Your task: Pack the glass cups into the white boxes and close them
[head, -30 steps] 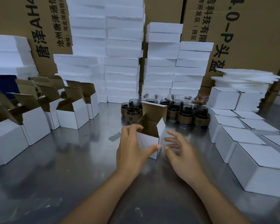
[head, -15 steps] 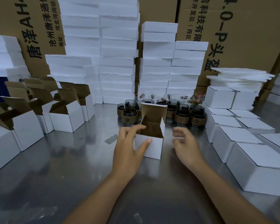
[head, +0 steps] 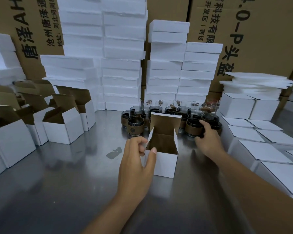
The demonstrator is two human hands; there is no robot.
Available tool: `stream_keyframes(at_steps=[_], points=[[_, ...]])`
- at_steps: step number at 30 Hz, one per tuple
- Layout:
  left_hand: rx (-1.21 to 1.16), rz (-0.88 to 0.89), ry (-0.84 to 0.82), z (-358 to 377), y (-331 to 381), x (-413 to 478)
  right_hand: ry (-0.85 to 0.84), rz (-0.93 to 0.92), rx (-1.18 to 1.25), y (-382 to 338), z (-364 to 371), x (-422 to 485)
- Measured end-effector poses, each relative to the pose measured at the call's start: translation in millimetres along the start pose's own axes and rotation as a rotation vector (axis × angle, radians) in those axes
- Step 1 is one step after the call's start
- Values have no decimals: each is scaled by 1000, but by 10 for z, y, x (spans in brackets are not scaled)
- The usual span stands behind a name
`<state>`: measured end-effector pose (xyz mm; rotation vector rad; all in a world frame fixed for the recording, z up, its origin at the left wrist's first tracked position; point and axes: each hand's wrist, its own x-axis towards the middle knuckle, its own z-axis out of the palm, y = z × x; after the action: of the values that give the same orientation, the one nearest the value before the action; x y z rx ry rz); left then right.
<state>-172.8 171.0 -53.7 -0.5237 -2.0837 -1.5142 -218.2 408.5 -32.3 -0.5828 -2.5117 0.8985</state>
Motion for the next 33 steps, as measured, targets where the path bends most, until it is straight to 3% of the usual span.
stream_keyframes(at_steps=[6,15,22,33], points=[[9,24,0,-24,23,18,-74,67,-82,-112,-14,57],[55,103,-55,-51,62,11,118,65,2,-131,33,-128],[87,115,-88,-93,49,-20,124,60,143,-120,29,-530],[-2,17,-130,-196,118,-129,362,-37,959,-484,-288,-1402]])
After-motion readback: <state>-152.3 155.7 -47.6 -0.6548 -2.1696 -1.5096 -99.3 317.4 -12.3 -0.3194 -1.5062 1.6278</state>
